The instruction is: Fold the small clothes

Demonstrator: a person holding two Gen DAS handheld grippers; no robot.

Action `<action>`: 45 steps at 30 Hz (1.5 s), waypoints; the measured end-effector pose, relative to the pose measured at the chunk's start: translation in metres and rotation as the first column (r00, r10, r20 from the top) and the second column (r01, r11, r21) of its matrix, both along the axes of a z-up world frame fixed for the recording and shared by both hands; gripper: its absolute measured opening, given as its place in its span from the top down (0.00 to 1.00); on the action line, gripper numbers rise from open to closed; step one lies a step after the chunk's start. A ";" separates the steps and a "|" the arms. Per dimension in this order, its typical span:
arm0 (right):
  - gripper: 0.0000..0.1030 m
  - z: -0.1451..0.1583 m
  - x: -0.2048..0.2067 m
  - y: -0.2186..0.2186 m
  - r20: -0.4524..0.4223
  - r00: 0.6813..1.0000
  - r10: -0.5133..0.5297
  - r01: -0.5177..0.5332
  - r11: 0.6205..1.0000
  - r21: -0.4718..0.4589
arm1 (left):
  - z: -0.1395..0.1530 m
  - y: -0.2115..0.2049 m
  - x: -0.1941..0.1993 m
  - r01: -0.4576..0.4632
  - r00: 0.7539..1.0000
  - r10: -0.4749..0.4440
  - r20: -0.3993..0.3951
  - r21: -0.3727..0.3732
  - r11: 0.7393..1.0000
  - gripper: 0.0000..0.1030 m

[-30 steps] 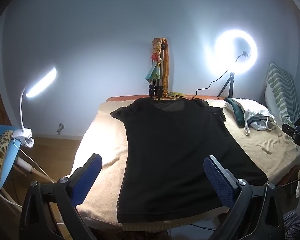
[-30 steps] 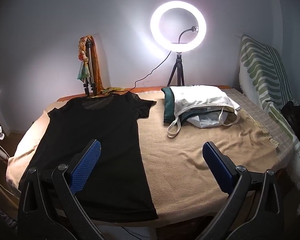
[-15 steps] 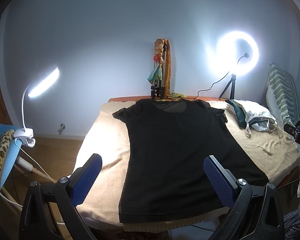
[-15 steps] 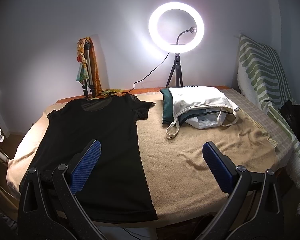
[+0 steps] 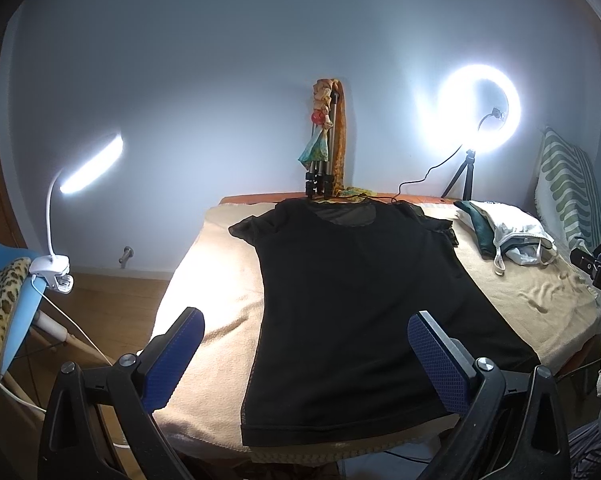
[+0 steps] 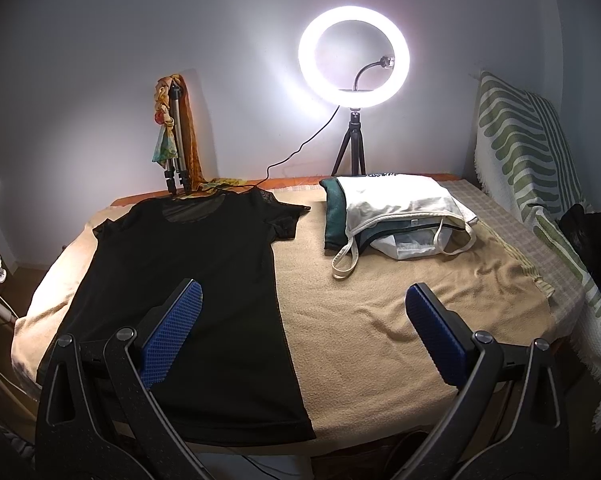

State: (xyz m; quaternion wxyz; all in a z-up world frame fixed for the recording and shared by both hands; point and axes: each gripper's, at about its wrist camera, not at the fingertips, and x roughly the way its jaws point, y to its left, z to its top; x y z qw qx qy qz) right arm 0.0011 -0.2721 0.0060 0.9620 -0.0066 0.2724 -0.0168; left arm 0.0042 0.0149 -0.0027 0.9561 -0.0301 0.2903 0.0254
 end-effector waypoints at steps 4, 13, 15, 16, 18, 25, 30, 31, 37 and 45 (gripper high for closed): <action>0.00 0.000 0.000 0.000 0.002 1.000 0.000 0.000 1.000 -0.001 | 0.000 0.002 -0.001 -0.003 1.000 0.003 0.002 -0.003 1.000 0.00; 0.00 0.000 0.000 0.000 0.002 1.000 -0.001 0.001 1.000 -0.003 | -0.001 0.002 -0.003 -0.011 1.000 0.011 0.005 -0.003 1.000 0.00; 0.00 0.000 -0.001 0.001 0.004 1.000 -0.002 0.002 1.000 -0.003 | -0.001 0.002 -0.004 -0.010 1.000 0.010 0.004 -0.004 1.000 0.00; 0.00 0.001 -0.001 0.000 0.004 1.000 -0.003 0.003 1.000 -0.005 | -0.001 0.002 -0.004 -0.010 1.000 0.010 0.003 -0.005 1.000 0.00; 0.00 0.002 0.000 0.000 0.004 1.000 -0.002 0.002 1.000 -0.004 | -0.002 0.003 -0.004 -0.010 1.000 0.010 0.001 -0.006 1.000 0.00; 0.00 0.001 -0.001 0.001 0.004 1.000 -0.002 0.002 1.000 -0.006 | -0.003 0.005 -0.005 -0.013 1.000 0.013 0.002 -0.003 1.000 0.00; 0.00 0.001 0.000 0.001 0.004 1.000 -0.003 0.003 1.000 -0.008 | -0.004 0.005 -0.005 -0.012 1.000 0.012 0.000 -0.004 1.000 0.00; 0.00 0.001 0.000 0.001 0.004 1.000 -0.002 0.002 1.000 -0.007 | -0.004 0.005 -0.005 -0.013 1.000 0.013 0.001 -0.003 1.000 0.00; 0.00 0.002 0.000 0.001 0.004 1.000 -0.002 0.002 1.000 -0.009 | -0.003 0.005 -0.005 -0.014 1.000 0.014 0.002 -0.003 1.000 0.00; 0.00 0.001 -0.001 0.002 0.005 1.000 -0.003 0.003 1.000 -0.009 | -0.007 0.008 -0.007 -0.021 1.000 0.021 -0.001 0.000 1.000 0.00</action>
